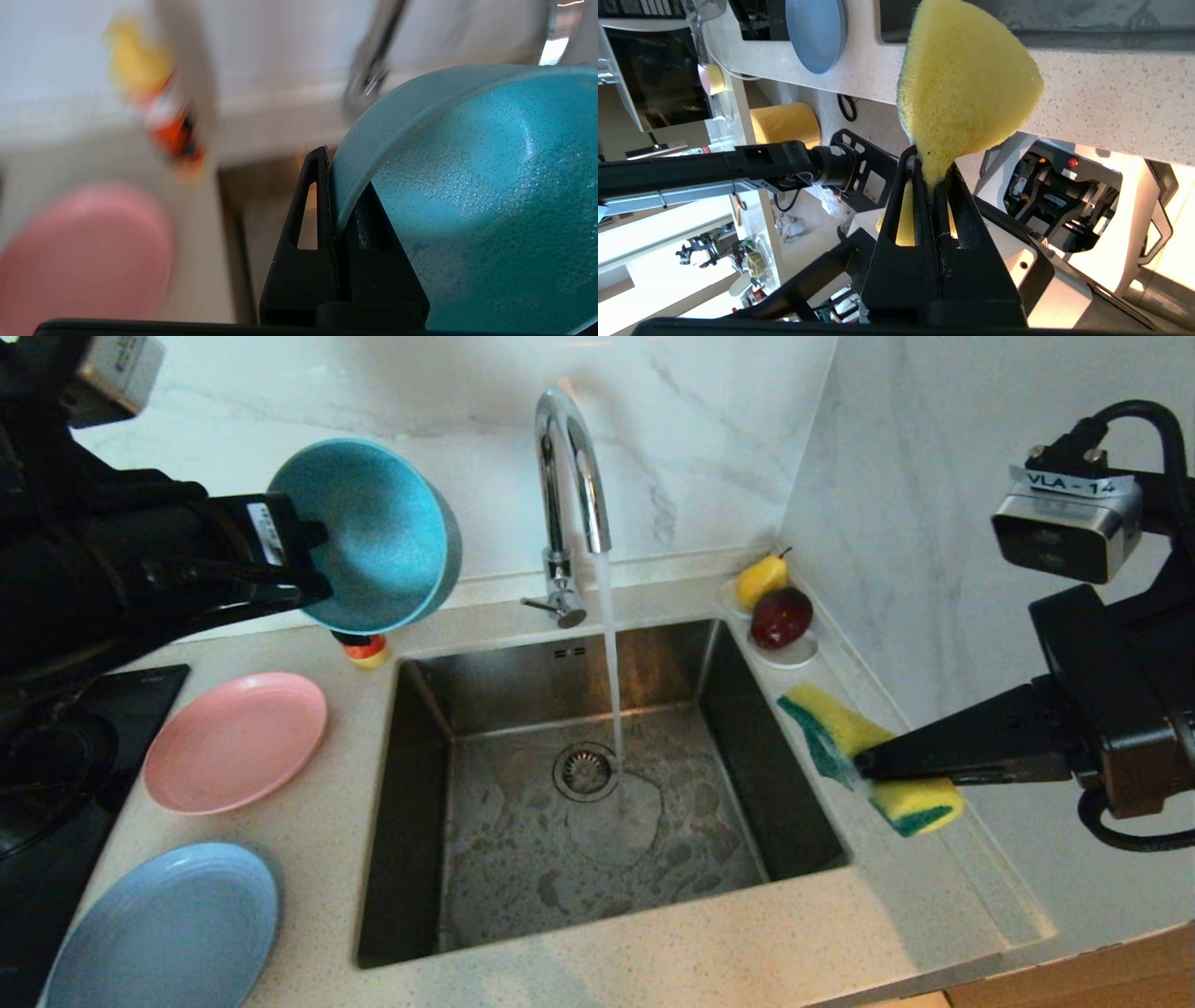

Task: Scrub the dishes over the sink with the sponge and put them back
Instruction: Place the bowl on the table

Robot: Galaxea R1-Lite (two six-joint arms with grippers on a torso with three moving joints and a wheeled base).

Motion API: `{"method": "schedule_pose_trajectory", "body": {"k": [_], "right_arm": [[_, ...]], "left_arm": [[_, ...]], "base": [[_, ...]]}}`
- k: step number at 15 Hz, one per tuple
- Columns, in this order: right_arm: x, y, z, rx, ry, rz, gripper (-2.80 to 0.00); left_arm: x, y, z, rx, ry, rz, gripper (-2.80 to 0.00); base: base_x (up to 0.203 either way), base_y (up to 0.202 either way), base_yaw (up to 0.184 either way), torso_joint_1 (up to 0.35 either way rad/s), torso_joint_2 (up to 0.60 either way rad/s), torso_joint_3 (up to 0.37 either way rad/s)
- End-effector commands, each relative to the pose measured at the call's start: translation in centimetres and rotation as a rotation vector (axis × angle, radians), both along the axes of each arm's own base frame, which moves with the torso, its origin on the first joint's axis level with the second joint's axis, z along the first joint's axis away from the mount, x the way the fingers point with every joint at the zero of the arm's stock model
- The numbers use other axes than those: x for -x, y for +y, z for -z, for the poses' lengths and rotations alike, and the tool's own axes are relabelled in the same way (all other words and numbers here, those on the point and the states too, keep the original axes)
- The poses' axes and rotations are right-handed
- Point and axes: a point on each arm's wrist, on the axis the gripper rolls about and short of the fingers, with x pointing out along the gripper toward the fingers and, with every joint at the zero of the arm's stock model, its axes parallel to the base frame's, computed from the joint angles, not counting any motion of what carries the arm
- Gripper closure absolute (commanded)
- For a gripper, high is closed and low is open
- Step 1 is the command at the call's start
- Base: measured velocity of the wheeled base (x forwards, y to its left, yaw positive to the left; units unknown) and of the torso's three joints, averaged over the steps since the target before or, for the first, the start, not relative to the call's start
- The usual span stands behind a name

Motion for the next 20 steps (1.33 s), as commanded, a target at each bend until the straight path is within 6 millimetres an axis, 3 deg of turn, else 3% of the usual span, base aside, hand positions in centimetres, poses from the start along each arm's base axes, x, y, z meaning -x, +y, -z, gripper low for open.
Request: {"method": "schedule_pose_trajectory", "body": {"k": [1,7,11,15,20], "right_arm": [[0.2,-0.2,0.1,0.004,0.005,0.000,0.00],[0.0,0.1,0.5,0.017,0.007,-0.009,0.00],[-0.2,0.2,0.8,0.025,0.009,-0.013,0.00],[-0.2,0.2,1.0,0.031,0.015,-0.017,0.00],[0.0,0.1,1.1,0.032,0.020,-0.016,0.00]], "left_arm": [[1.3,3.5,0.0,0.051,0.297,-0.116,0.00],[1.3,10.6,0.1,0.274,0.394,-0.372,0.00],[1.3,16.5,1.1,0.426,0.406,-0.548,0.00],[0.6,22.3,4.3,0.557,0.474,-0.721,0.00],[-1.0,29.7,9.8,0.689,0.535,-0.871,0.00]], "base": [[0.000,0.000,0.000,0.000,0.00,0.000],[0.000,0.000,0.000,0.000,0.00,0.000],[0.000,0.000,0.000,0.000,0.00,0.000],[0.000,0.000,0.000,0.000,0.00,0.000],[0.000,0.000,0.000,0.000,0.00,0.000]]}}
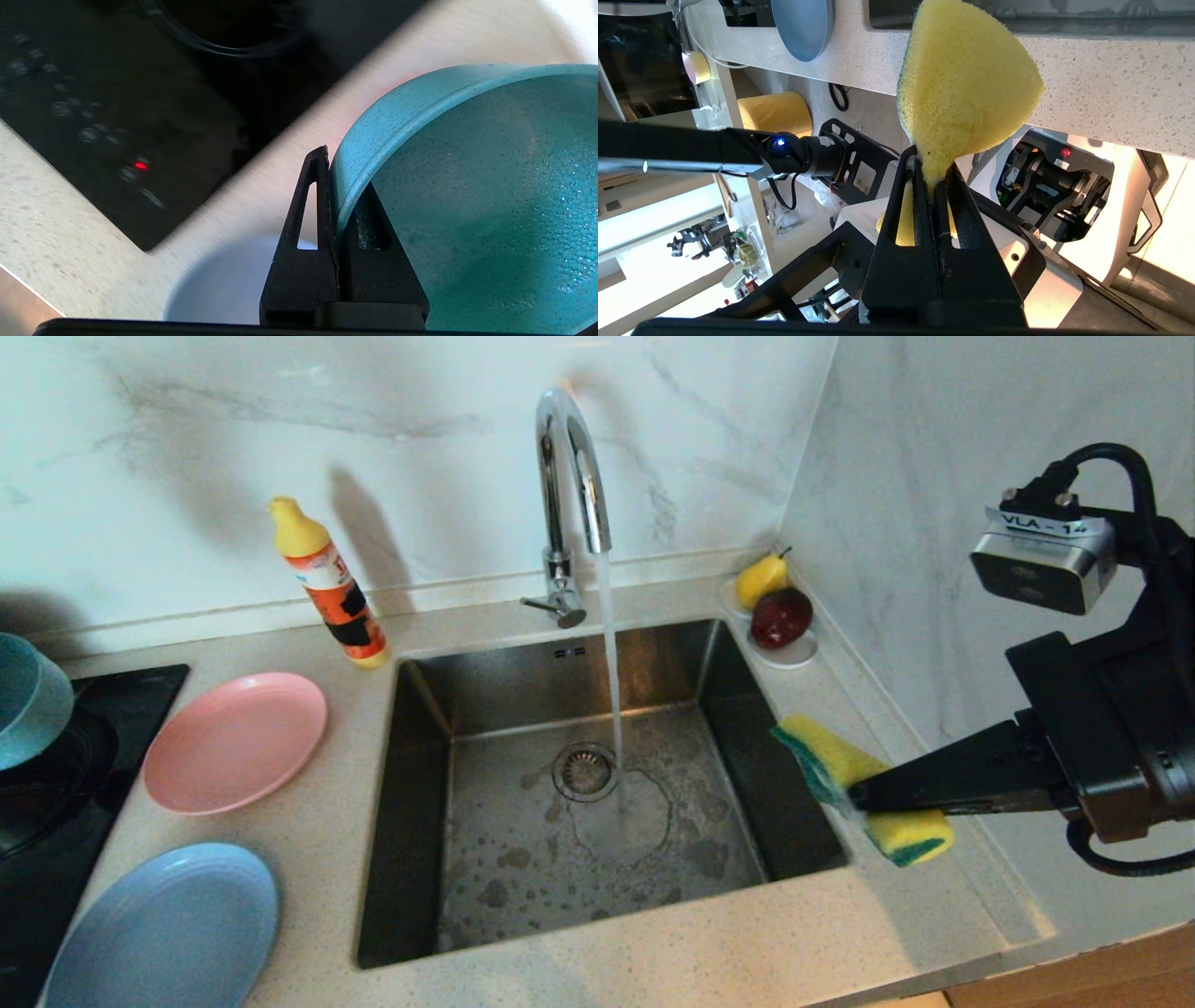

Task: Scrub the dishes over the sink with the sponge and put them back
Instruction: Place the bowl on the table

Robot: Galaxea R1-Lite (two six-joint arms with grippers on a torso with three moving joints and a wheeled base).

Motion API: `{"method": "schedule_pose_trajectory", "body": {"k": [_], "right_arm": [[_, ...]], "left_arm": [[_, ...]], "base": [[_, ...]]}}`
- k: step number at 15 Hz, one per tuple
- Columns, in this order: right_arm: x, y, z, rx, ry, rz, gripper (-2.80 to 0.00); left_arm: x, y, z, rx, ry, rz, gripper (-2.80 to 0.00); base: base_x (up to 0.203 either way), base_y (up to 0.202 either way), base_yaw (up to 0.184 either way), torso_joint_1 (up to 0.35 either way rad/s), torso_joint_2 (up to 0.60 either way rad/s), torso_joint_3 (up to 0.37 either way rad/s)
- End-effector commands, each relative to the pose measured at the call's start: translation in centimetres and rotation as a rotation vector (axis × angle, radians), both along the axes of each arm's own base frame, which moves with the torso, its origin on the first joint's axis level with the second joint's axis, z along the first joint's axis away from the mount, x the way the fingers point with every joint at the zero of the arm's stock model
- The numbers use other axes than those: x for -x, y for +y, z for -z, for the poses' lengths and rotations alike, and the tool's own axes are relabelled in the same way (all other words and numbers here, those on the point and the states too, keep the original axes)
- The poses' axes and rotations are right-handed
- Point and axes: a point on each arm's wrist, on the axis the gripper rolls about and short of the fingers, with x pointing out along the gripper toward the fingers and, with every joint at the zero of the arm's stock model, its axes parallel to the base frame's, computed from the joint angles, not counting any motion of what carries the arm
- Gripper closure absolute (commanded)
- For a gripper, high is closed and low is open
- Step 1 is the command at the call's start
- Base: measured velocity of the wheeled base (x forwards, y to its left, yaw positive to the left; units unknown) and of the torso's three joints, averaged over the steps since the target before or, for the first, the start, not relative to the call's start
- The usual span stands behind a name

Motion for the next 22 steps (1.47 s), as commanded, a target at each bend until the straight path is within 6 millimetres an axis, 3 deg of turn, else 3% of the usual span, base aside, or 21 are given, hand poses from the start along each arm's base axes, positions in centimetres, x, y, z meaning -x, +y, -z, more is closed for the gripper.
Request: {"method": "schedule_pose_trajectory", "body": {"k": [1,10,22], "right_arm": [[0.2,-0.1,0.0,-0.001,0.005,0.000,0.00],[0.0,0.0,0.2,0.003,0.013,0.000,0.00],[0.1,0.0,0.4,0.007,0.019,-0.003,0.00]], "left_arm": [[-0.8,3.9,4.0,0.090,0.081,-0.072,0.00],[0.1,10.4,9.1,0.166,0.118,-0.230,0.00],[0.8,14.3,13.2,0.241,0.158,-0.301,0.00]], "base": [[0.000,0.000,0.000,0.000,0.00,0.000],[0.000,0.000,0.000,0.000,0.00,0.000],[0.000,0.000,0.000,0.000,0.00,0.000]]}}
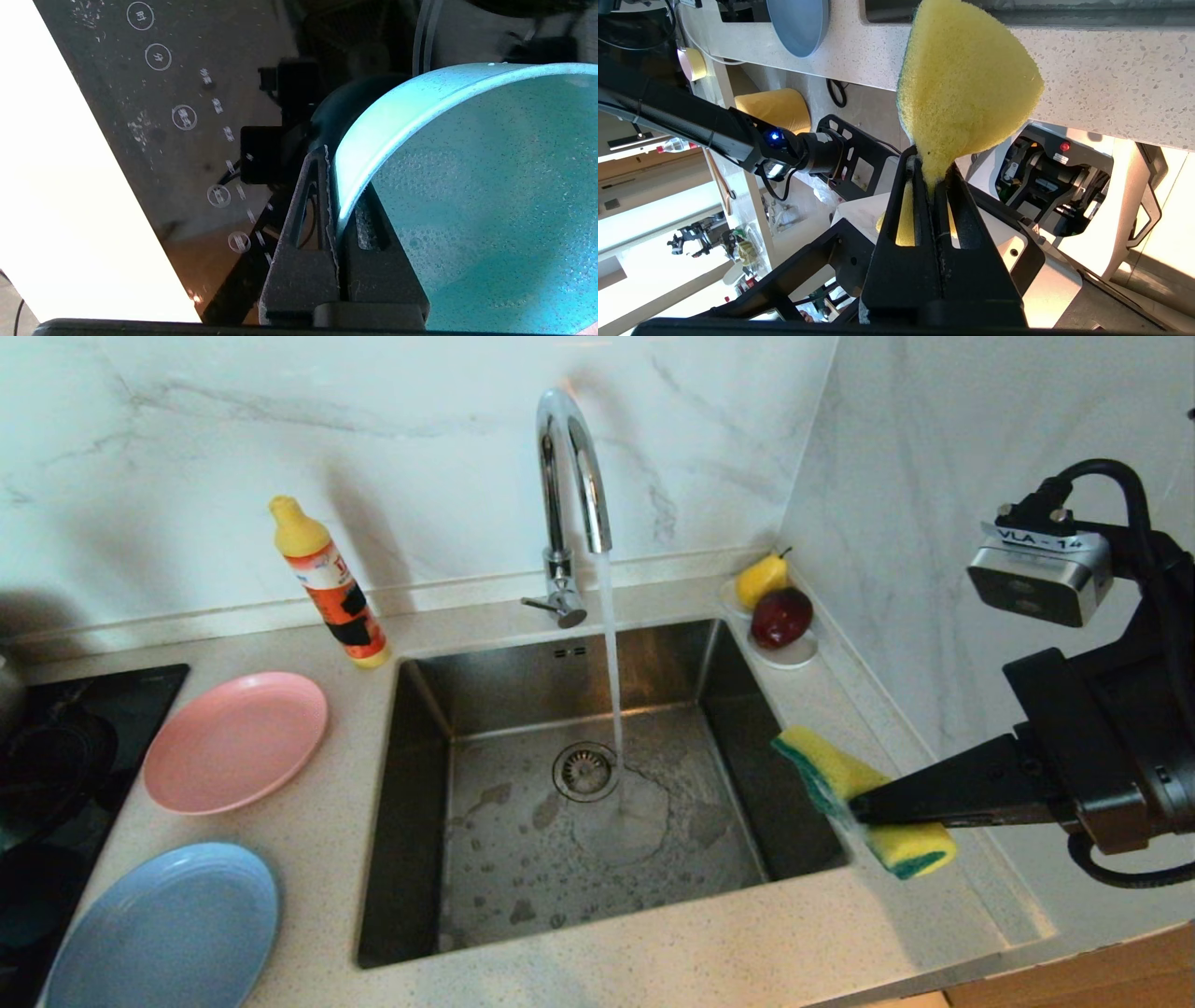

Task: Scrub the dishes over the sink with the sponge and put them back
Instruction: Place the bowl on the table

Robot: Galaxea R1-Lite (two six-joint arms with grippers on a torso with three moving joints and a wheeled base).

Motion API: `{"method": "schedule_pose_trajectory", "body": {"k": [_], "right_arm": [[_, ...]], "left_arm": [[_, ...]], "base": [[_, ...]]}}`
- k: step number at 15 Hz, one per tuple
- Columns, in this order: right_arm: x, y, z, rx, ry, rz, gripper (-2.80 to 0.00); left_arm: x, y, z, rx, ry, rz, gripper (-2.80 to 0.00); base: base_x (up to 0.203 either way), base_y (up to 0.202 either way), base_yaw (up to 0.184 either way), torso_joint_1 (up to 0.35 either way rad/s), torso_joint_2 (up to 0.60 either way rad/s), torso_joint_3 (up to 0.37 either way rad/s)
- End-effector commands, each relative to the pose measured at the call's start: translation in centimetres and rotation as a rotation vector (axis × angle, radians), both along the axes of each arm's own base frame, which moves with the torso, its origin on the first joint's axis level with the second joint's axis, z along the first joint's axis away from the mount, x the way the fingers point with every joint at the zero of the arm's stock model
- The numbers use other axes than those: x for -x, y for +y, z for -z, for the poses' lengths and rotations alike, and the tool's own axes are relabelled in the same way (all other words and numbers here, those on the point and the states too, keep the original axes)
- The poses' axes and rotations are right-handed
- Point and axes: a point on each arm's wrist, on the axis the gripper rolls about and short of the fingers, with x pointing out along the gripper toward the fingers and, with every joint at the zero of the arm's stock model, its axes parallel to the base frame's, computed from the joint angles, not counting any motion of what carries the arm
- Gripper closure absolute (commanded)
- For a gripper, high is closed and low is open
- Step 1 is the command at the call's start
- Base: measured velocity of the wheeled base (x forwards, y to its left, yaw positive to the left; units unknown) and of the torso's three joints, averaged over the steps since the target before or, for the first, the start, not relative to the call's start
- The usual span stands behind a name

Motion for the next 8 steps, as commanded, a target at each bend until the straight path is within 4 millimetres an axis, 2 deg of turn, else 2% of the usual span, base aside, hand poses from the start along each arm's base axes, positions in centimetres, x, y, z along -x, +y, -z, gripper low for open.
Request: {"method": "schedule_pose_trajectory", "body": {"k": [1,2,3,6,8], "right_arm": [[0.0,0.1,0.0,-0.004,0.007,-0.006,0.00],[0.0,0.1,0.0,-0.006,0.009,-0.009,0.00],[0.0,0.1,0.1,-0.002,0.013,-0.009,0.00],[0.0,0.1,0.1,-0.003,0.013,-0.010,0.00],[0.0,0.1,0.1,-0.002,0.015,-0.011,0.00]], "left_arm": [[-0.1,0.5,1.1,0.025,0.013,-0.004,0.00],[-0.2,0.5,1.2,0.026,0.014,-0.004,-1.56],[-0.2,0.5,1.2,0.026,0.013,-0.003,-2.80],[-0.2,0.4,0.3,0.042,-0.041,0.025,-2.80],[0.3,-0.3,-1.8,0.025,-0.100,0.046,-2.80]], "base": [[0.000,0.000,0.000,0.000,0.00,0.000],[0.000,0.000,0.000,0.000,0.00,0.000],[0.000,0.000,0.000,0.000,0.00,0.000],[0.000,0.000,0.000,0.000,0.00,0.000],[0.000,0.000,0.000,0.000,0.00,0.000]]}}
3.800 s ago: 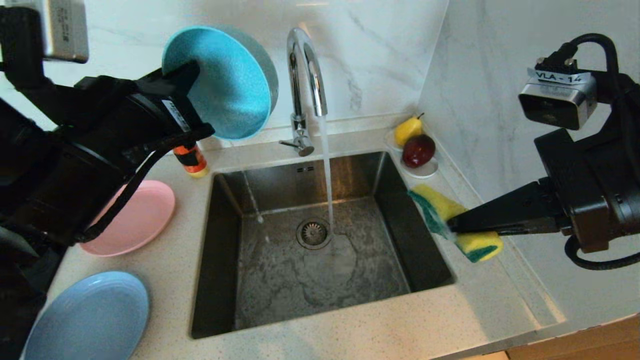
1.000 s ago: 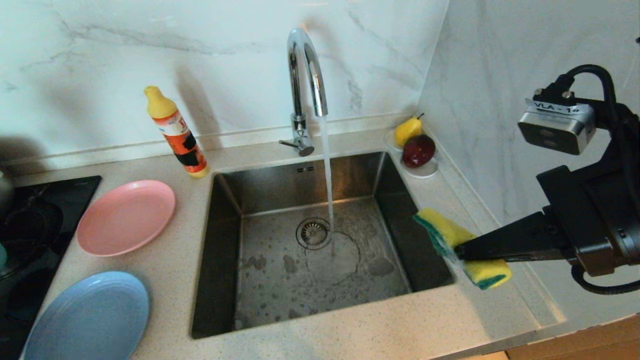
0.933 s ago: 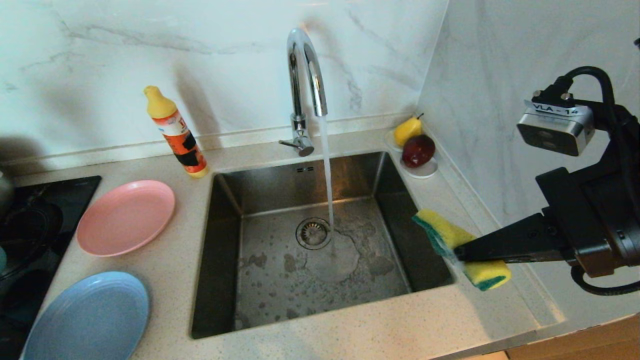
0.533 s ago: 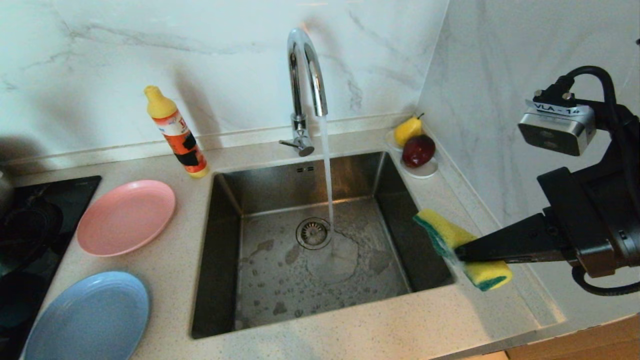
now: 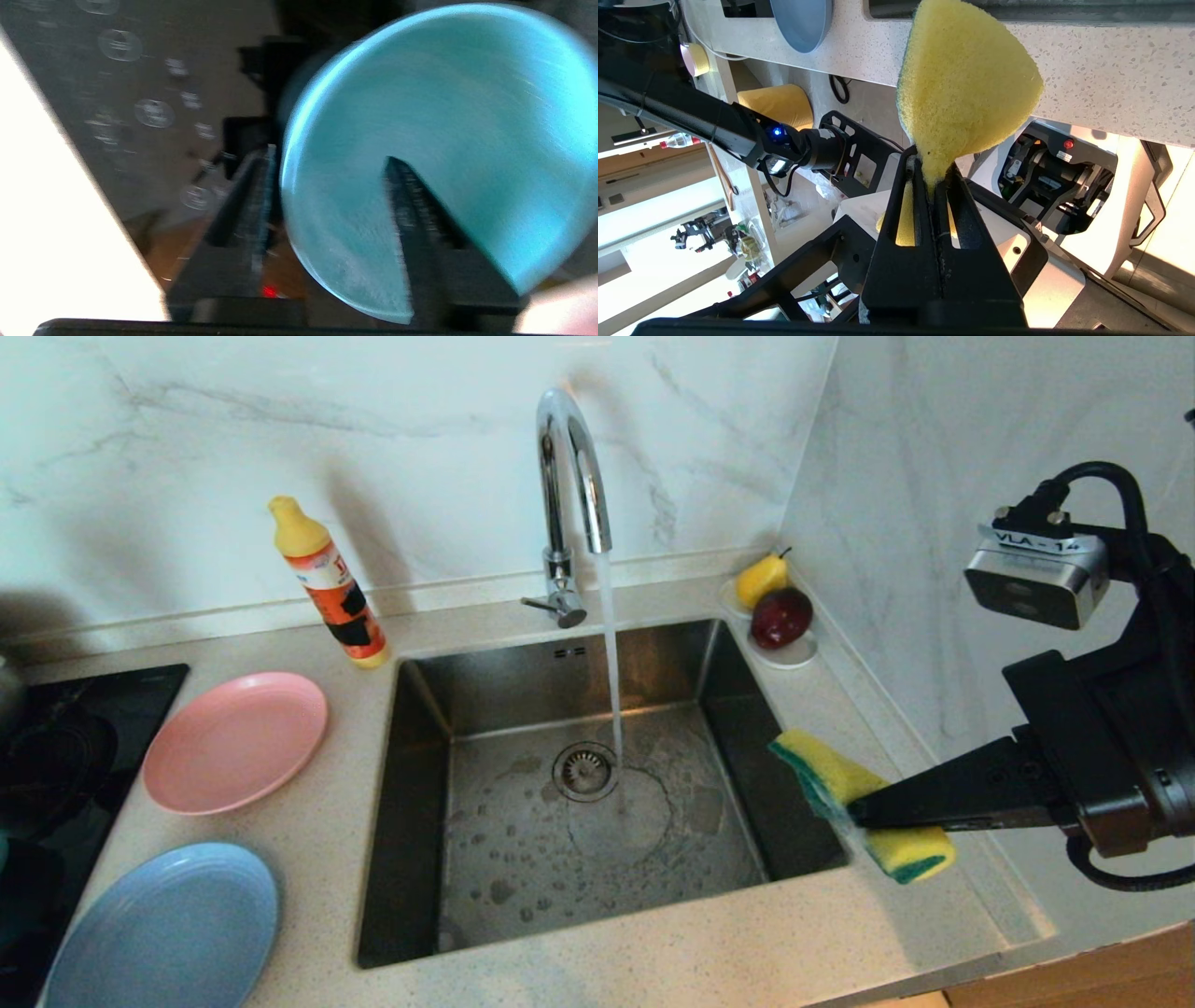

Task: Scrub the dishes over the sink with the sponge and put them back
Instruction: Place the bowl on the table, then wash the plate

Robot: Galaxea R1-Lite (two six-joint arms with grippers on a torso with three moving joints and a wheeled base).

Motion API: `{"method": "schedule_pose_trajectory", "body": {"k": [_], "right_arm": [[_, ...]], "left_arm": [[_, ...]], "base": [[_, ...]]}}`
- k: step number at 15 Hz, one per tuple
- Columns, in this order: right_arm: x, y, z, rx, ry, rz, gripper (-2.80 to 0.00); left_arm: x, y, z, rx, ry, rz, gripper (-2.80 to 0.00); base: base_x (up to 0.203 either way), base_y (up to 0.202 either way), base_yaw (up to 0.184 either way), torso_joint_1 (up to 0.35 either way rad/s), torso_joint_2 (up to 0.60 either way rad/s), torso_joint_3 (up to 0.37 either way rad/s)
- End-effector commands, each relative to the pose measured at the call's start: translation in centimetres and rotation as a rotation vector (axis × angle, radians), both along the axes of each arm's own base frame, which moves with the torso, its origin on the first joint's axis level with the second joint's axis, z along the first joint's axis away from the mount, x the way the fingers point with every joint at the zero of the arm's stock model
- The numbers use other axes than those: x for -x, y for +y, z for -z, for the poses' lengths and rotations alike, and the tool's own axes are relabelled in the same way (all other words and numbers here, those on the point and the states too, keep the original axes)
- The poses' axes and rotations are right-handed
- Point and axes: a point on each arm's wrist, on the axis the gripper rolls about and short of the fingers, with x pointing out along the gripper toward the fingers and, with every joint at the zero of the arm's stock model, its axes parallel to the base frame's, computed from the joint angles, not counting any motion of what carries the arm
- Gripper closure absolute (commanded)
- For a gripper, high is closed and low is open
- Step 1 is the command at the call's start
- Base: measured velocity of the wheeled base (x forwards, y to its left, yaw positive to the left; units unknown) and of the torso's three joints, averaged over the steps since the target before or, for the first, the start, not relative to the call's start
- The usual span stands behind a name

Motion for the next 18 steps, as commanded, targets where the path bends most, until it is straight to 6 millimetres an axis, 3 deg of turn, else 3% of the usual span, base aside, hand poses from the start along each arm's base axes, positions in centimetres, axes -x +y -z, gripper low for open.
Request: {"method": "schedule_pose_trajectory", "body": {"k": [1,5,6,7,10,12,14,18], "right_arm": [[0.0,0.0,0.0,0.001,0.006,0.001,0.00],[0.2,-0.2,-0.1,-0.003,0.002,0.001,0.00],[0.3,-0.2,0.0,-0.001,0.005,0.001,0.00],[0.4,-0.3,0.1,-0.001,0.005,0.001,0.00],[0.5,-0.5,0.0,-0.004,0.001,0.002,0.00],[0.6,-0.5,0.1,0.000,0.002,0.001,0.00],[0.6,-0.5,0.1,0.000,0.002,0.001,0.00],[0.3,-0.3,0.2,0.004,0.008,0.001,0.00]], "left_arm": [[0.8,-1.2,-3.2,-0.041,-0.062,0.016,-2.80],[2.4,-4.0,-8.8,-0.147,-0.151,0.037,-2.80],[2.8,-4.7,-10.0,-0.175,-0.167,0.039,-0.80],[3.3,-5.6,-11.2,-0.203,-0.182,0.046,0.00],[4.8,-8.9,-14.6,-0.287,-0.237,0.164,0.00],[4.1,-11.7,-16.0,-0.347,-0.226,0.316,0.00],[2.5,-13.5,-16.1,-0.361,-0.194,0.443,0.00],[-2.1,-16.2,-14.2,-0.375,-0.046,0.628,0.00]], "base": [[0.000,0.000,0.000,0.000,0.00,0.000],[0.000,0.000,0.000,0.000,0.00,0.000],[0.000,0.000,0.000,0.000,0.00,0.000],[0.000,0.000,0.000,0.000,0.00,0.000],[0.000,0.000,0.000,0.000,0.00,0.000],[0.000,0.000,0.000,0.000,0.00,0.000],[0.000,0.000,0.000,0.000,0.00,0.000],[0.000,0.000,0.000,0.000,0.00,0.000]]}}
